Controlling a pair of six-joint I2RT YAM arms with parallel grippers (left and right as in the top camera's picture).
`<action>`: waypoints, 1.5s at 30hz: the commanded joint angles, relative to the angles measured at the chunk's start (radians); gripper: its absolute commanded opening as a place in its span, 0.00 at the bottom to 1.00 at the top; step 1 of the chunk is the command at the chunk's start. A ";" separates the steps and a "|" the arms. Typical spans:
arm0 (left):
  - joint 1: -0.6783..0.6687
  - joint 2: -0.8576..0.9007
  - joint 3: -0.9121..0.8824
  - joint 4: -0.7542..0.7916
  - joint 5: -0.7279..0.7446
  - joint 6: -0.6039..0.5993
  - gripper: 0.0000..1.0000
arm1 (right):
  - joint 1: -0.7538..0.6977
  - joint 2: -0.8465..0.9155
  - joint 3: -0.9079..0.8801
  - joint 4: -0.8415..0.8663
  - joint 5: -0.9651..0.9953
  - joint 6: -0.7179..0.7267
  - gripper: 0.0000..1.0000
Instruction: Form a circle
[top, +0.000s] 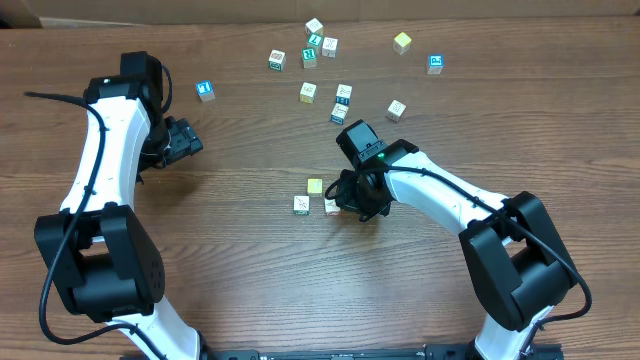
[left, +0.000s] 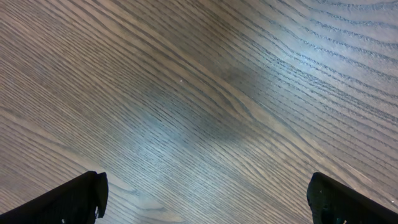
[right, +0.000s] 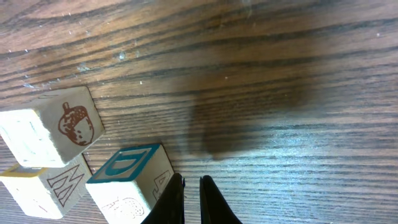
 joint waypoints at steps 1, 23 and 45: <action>0.000 -0.018 0.016 -0.002 -0.013 0.018 1.00 | 0.002 -0.036 -0.009 0.012 0.002 0.004 0.08; 0.000 -0.018 0.016 -0.002 -0.013 0.018 1.00 | 0.002 -0.036 -0.023 0.004 0.002 0.027 0.08; 0.000 -0.018 0.016 -0.003 -0.013 0.018 1.00 | 0.014 -0.033 -0.023 0.002 0.002 0.027 0.08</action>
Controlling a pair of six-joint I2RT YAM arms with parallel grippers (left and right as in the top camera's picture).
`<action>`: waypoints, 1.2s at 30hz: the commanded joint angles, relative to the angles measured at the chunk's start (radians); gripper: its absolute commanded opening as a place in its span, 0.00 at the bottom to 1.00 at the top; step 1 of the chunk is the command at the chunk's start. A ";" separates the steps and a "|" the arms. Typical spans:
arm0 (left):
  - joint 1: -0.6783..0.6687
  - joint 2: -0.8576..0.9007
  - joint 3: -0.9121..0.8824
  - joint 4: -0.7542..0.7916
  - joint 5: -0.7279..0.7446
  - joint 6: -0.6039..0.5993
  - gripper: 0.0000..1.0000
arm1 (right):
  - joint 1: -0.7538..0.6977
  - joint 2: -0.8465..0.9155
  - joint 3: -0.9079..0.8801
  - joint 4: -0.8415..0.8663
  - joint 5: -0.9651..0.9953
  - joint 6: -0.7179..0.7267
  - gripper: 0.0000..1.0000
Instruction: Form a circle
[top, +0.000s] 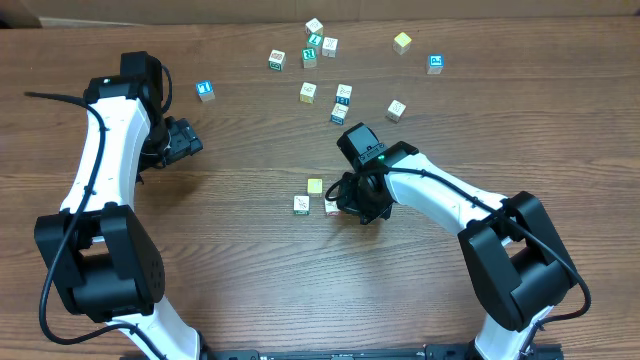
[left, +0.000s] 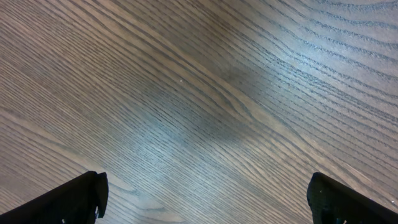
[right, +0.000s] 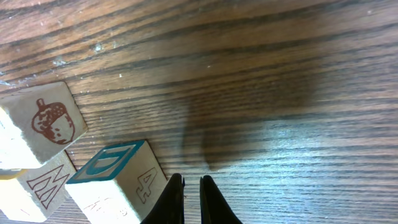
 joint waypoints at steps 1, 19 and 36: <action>0.000 -0.018 0.016 -0.002 -0.013 0.018 1.00 | 0.009 -0.033 -0.006 0.008 0.001 0.004 0.08; 0.000 -0.018 0.016 -0.003 -0.013 0.018 1.00 | 0.009 -0.033 -0.006 0.049 -0.006 0.016 0.08; 0.000 -0.018 0.016 -0.003 -0.013 0.018 1.00 | 0.009 -0.032 -0.006 0.052 -0.006 0.059 0.08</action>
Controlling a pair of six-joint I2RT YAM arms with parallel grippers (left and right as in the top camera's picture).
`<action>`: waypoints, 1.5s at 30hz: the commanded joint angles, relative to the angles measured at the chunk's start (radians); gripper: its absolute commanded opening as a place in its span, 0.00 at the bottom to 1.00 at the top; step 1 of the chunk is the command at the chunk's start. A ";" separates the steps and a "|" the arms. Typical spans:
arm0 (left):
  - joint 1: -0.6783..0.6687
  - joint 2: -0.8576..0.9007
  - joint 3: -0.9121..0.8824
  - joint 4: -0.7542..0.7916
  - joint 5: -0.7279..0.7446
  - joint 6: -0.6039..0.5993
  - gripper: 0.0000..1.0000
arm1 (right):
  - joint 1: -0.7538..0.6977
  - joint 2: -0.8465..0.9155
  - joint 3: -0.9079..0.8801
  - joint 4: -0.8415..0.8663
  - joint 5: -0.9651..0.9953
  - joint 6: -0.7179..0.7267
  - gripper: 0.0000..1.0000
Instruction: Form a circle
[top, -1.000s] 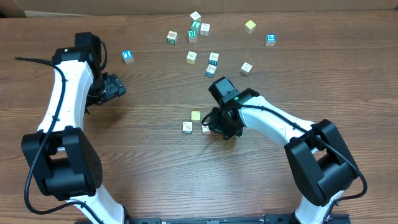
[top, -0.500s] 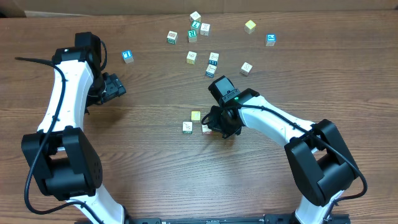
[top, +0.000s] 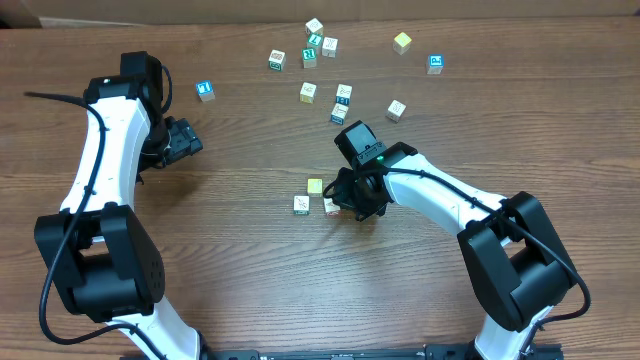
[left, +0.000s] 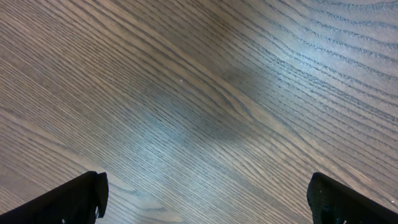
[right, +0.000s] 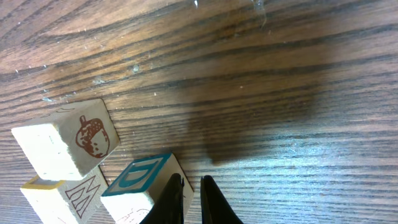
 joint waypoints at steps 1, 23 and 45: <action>0.000 -0.018 0.016 -0.003 -0.013 0.019 1.00 | 0.007 -0.032 -0.006 -0.033 -0.001 0.034 0.08; 0.000 -0.018 0.016 -0.003 -0.013 0.019 1.00 | 0.036 -0.032 -0.006 -0.048 -0.002 0.047 0.08; 0.000 -0.018 0.016 -0.003 -0.013 0.019 1.00 | 0.028 -0.032 -0.006 0.018 0.025 0.044 0.09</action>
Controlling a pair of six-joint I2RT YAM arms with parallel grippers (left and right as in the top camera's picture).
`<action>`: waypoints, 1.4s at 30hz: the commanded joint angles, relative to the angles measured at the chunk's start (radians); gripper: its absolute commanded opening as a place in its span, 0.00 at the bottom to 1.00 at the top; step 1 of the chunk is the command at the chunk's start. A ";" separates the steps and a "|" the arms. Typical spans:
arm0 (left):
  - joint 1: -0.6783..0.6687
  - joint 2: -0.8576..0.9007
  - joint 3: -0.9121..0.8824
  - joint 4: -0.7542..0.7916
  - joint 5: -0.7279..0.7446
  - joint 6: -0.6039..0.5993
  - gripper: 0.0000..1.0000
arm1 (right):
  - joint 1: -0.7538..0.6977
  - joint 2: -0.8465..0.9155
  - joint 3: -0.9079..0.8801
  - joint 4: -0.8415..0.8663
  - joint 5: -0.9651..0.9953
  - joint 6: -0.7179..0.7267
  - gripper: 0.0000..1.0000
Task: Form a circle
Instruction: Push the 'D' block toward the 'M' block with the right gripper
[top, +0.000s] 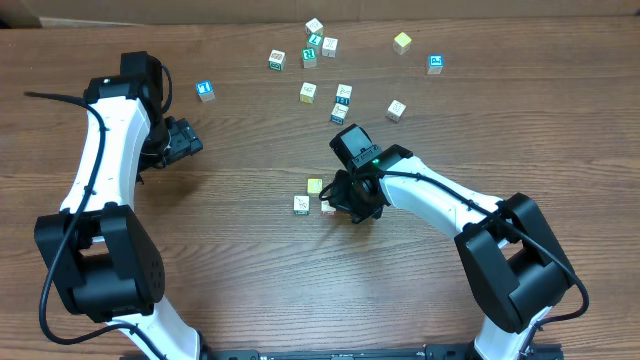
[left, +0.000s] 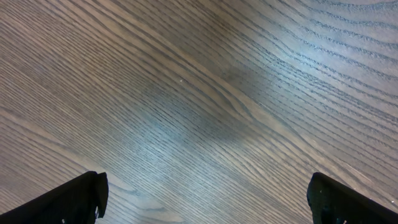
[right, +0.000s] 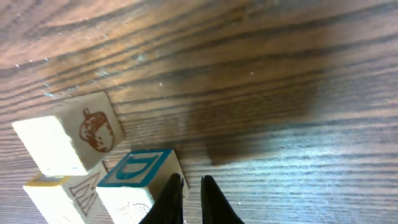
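Three wooden blocks sit close together mid-table: an acorn block (right: 87, 132), a teal-lettered block (right: 138, 177) and a yellow-edged block (right: 59, 198). From overhead they show as a yellow-topped block (top: 315, 186), a second block (top: 301, 204) and a third block (top: 327, 207) partly under the arm. My right gripper (right: 190, 179) is shut with nothing in it, and its left finger rests against the teal block's right side. My left gripper (left: 205, 190) hangs open over bare wood, far left (top: 190, 140).
Several loose blocks lie scattered along the back of the table, among them a blue block (top: 206, 90), a yellow-green block (top: 402, 42), a blue one (top: 435, 63) and a nearer pair (top: 340, 104). A cardboard edge runs behind the table.
My right gripper has shifted slightly to the left, still shut against the teal-lettered block. That block now sits a bit closer to its two neighbours. The left arm has not moved.
My right gripper was shut beside the teal-lettered block at every earlier moment, while the three blocks lay close together. Over these moments the arm's position changed only a little, ending slightly further left. The left gripper stayed open over bare wood throughout.
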 joint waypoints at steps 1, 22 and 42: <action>0.000 -0.018 0.016 -0.003 -0.013 0.018 1.00 | 0.004 -0.032 -0.005 0.012 0.017 0.000 0.09; 0.000 -0.018 0.016 -0.003 -0.013 0.018 1.00 | 0.039 -0.032 -0.005 -0.118 -0.014 0.053 0.08; 0.000 -0.018 0.016 -0.003 -0.013 0.018 1.00 | 0.101 -0.032 -0.010 -0.077 -0.010 0.076 0.08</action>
